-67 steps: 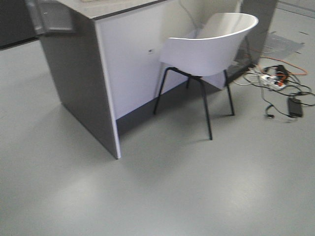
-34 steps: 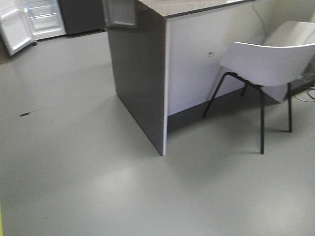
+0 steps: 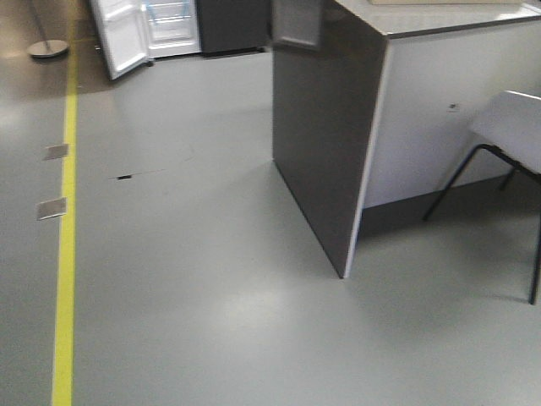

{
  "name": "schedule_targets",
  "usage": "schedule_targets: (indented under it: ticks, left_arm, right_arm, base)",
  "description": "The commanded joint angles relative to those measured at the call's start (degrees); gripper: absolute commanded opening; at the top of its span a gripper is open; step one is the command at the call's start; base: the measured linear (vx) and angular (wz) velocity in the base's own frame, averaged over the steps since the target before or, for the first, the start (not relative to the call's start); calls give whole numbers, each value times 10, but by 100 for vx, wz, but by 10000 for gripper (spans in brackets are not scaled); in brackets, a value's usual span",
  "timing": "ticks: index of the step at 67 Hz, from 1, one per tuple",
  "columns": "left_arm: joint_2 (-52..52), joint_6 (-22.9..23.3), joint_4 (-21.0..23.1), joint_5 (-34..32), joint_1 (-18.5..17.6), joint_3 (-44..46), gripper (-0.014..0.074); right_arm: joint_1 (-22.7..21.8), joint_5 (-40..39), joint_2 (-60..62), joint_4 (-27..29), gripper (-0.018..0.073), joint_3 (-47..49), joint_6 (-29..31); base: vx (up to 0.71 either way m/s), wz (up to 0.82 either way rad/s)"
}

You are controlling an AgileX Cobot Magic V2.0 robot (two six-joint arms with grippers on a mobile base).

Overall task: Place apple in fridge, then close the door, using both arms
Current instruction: 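Drive the base away from the counter, holding the apple in the right gripper, then drive toward the open white refrigerator carrying the apple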

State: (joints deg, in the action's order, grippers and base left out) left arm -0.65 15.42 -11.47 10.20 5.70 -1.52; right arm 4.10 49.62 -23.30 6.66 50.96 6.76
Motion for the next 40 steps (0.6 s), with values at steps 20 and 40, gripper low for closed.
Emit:
schedule_targets:
  ticks: [20,40]
  left_arm:
    - [-9,0,3,-40,-2,-9,-8]
    - [-9,0,3,-40,-2,-9,-8]
  right_arm:
    - [-1,-48,-7,1,150,13,5]
    - [-1,-48,-7,1,150,13,5]
  base:
    - [7,41]
    - [10,34]
